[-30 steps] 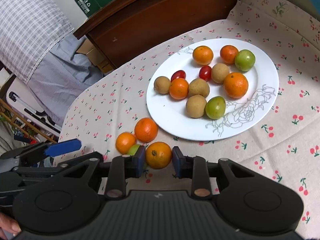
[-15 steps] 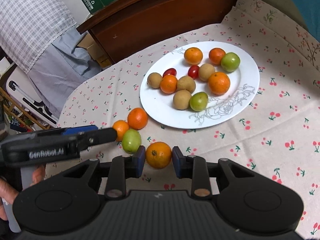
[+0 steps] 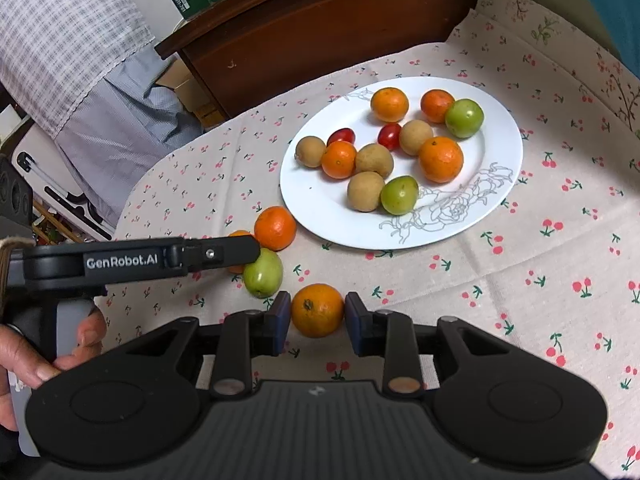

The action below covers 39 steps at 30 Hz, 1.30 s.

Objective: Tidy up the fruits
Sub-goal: 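Grasp a mandarin with the left tool while the right tool grasps another mandarin, then carry both mandarins up over the white plate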

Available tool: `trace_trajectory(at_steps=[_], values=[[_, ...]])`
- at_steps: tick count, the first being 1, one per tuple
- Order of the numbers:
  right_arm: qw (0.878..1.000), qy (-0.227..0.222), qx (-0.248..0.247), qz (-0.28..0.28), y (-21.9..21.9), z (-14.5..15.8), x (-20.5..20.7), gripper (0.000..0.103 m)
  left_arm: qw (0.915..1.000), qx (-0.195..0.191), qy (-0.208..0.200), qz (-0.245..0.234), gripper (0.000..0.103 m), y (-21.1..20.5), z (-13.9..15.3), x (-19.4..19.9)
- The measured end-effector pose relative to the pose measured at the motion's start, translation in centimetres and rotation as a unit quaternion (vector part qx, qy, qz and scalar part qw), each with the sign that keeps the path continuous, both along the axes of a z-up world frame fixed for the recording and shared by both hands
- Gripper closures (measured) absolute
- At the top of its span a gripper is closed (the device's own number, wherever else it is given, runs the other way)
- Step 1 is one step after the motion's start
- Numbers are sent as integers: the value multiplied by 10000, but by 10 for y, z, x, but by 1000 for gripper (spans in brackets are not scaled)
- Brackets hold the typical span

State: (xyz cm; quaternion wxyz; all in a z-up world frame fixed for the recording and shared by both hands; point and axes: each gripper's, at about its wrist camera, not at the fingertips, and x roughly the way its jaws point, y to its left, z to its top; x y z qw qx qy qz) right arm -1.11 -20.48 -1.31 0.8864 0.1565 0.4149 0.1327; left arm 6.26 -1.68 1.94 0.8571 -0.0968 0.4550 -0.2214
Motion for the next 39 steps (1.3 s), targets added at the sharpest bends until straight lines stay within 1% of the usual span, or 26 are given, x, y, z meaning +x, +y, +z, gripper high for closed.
trace_trajectory(at_steps=[4, 7, 9, 13, 19, 23, 26, 31, 34, 37, 39], values=[[10000, 69, -11, 40, 1, -2, 1, 72, 9997, -155, 149, 101, 63, 4, -2, 3], [10000, 55, -24, 74, 2, -2, 1, 74, 9999, -111, 73, 87, 66, 3, -1, 1], [10000, 51, -27, 76, 2, -2, 1, 75, 9999, -36, 21, 109, 77, 3, 0, 0], [10000, 31, -36, 86, 3, -1, 1, 75, 9999, -20, -46, 103, 76, 4, 3, -2], [10000, 11, -39, 64, 2, 1, 0, 75, 9997, 201, -118, 29, 76, 1, 3, -5], [10000, -3, -42, 54, 2, 2, 0, 75, 9999, 67, -64, 107, 75, 4, 1, -2], [10000, 6, -56, 34, 1, 2, 0, 75, 9998, 112, -130, 44, 76, 1, 2, -4], [10000, -65, -12, 19, 0, 6, -1, 75, 9993, 209, -323, -6, 76, -3, 10, -12], [9999, -123, 24, -1, -1, 10, -2, 75, 9990, 235, -382, 54, 76, 0, 17, -15], [9998, -168, 63, -36, -2, 14, -3, 76, 9981, 290, -530, 91, 76, 2, 26, -19], [9998, -205, 68, -46, -2, 18, -4, 77, 9981, 254, -552, 128, 76, 4, 30, -21]])
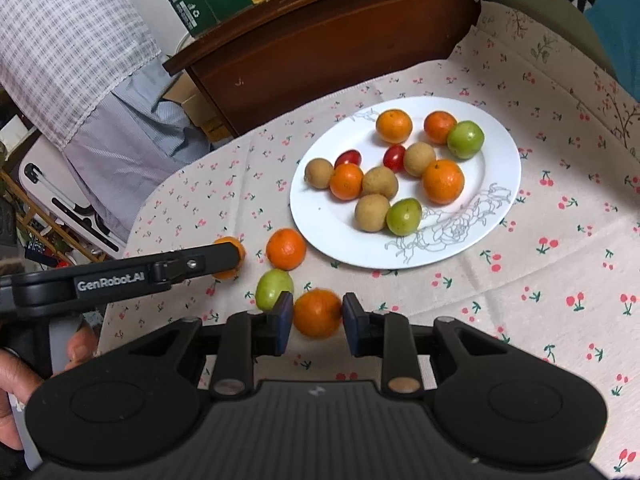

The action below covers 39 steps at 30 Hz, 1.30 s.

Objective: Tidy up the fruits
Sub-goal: 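Carry both mandarins up over the white plate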

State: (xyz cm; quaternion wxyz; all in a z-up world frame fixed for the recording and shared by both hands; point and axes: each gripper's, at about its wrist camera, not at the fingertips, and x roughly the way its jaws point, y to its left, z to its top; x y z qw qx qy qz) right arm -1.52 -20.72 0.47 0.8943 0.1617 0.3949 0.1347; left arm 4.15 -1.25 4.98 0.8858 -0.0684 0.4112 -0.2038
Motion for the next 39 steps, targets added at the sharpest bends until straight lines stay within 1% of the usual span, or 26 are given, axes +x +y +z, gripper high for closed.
trace_trajectory(at_steps=[1, 2, 6, 11, 13, 14, 17, 19, 21, 25, 36, 39], values=[[10000, -15, 11, 4, 0, 1, 0, 82, 10000, -11, -29, 10, 76, 1, 3, -2], [10000, -25, 28, 23, 0, 3, -1, 83, 10000, -6, -70, 7, 76, 1, 5, -3], [10000, -11, -67, 37, 1, 2, -2, 83, 10000, 9, -83, 28, 76, 1, 8, -7], [9999, 57, 49, -108, -7, -2, -3, 79, 9998, -14, -124, 161, 76, 5, 11, -6], [9998, 158, 134, -63, -8, -4, -2, 75, 9997, -24, -110, 212, 76, 6, 11, -5], [9997, 208, 138, -64, -8, -5, -3, 75, 9997, -19, -112, 231, 76, 7, 11, -6], [9994, 245, 105, 231, 1, -4, -8, 73, 9995, -57, -159, 263, 76, 9, 15, -6], [9988, 214, -28, 435, 8, -3, -12, 70, 9994, -60, -207, 278, 76, 9, 17, -6], [9981, 109, -271, 534, 16, -2, -16, 69, 9994, -37, -219, 278, 76, 8, 17, -7], [9968, 21, -615, 512, 21, -2, -18, 70, 9994, -4, -249, 245, 76, 7, 18, -8], [9950, 109, -732, 668, 26, -11, -17, 69, 9992, 1, -254, 300, 76, 8, 18, -8], [9936, 150, -854, 717, 30, -15, -17, 69, 9991, 16, -276, 306, 76, 7, 18, -8]])
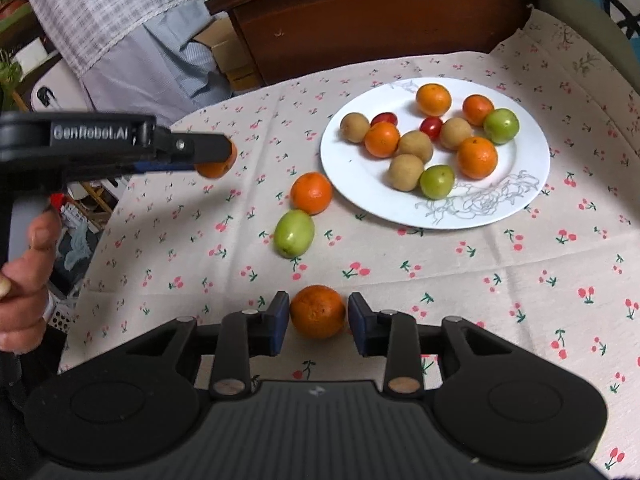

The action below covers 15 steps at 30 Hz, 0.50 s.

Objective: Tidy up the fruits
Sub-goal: 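Carry both mandarins up over the white plate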

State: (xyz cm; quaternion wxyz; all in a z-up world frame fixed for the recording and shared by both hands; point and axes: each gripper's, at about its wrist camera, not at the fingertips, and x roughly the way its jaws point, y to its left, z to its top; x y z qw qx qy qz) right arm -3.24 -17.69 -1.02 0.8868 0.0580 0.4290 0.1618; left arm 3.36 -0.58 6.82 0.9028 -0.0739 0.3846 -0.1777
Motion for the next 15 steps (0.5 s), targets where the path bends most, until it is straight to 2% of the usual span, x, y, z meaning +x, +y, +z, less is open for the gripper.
trace_trajectory(at_steps=[7, 15], values=[[10000, -77, -21, 13, 2, 1, -1, 73, 9999, -28, -96, -72, 76, -5, 6, -2], [9973, -567, 336, -323, -18, 40, 3, 73, 9988, -244, -363, -227, 76, -14, 26, 0]])
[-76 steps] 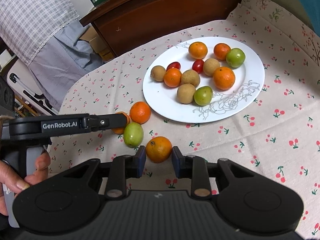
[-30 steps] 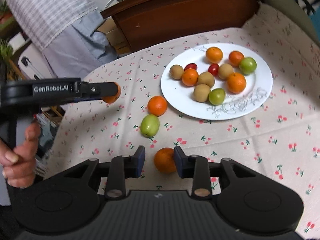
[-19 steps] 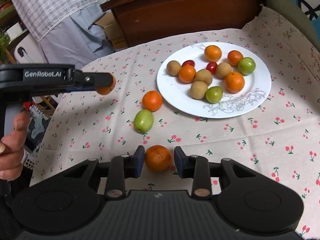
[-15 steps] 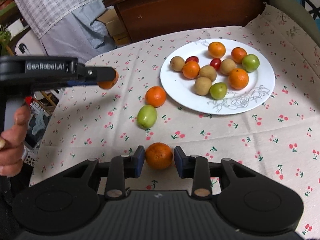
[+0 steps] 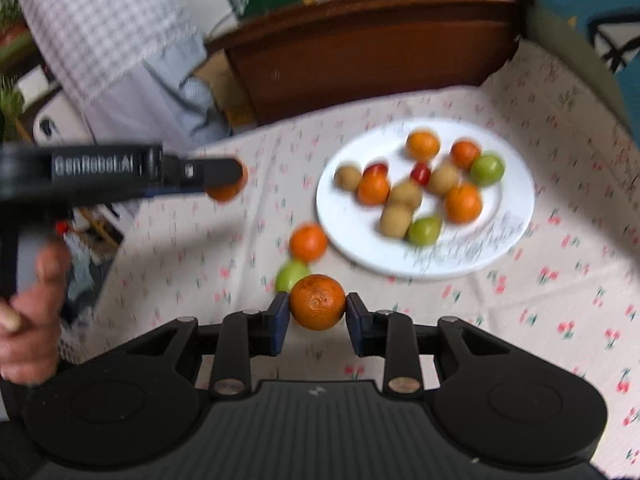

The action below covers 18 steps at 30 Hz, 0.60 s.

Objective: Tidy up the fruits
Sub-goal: 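Carry both mandarins up over the white plate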

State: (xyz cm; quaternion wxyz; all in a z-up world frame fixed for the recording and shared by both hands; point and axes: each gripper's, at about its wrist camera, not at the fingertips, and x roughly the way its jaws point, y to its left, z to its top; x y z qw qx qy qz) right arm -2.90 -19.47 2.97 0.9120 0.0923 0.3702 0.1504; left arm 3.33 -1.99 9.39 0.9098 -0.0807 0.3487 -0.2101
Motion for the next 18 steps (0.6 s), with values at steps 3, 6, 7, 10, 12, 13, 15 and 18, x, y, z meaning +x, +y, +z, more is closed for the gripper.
trace_trajectory(at_steps=[3, 6, 7, 10, 12, 13, 15, 18], values=[[9996, -221, 122, -147, -10, 17, 3, 73, 9999, -3, -156, -62, 76, -6, 8, 0], [9985, -394, 167, -333, -23, 31, 10, 73, 9997, -46, -226, -84, 76, -11, 13, 4], [9981, -430, 193, -404, -28, 35, 14, 73, 9997, -66, -232, -78, 76, -11, 14, 5], [9964, -529, 262, -616, -42, 44, 22, 73, 9995, -133, -252, -107, 76, -15, 16, 11], [9947, -570, 384, -765, -52, 49, 29, 73, 9993, -165, -287, -168, 76, -20, 18, 15], [9940, -564, 455, -825, -58, 49, 33, 73, 9993, -176, -281, -186, 76, -22, 17, 17], [9926, -485, 547, -972, -70, 46, 42, 73, 9993, -190, -233, -208, 76, -27, 14, 21], [9889, -238, 700, -1289, -89, 35, 54, 73, 9995, -177, -107, -232, 76, -34, 6, 26]])
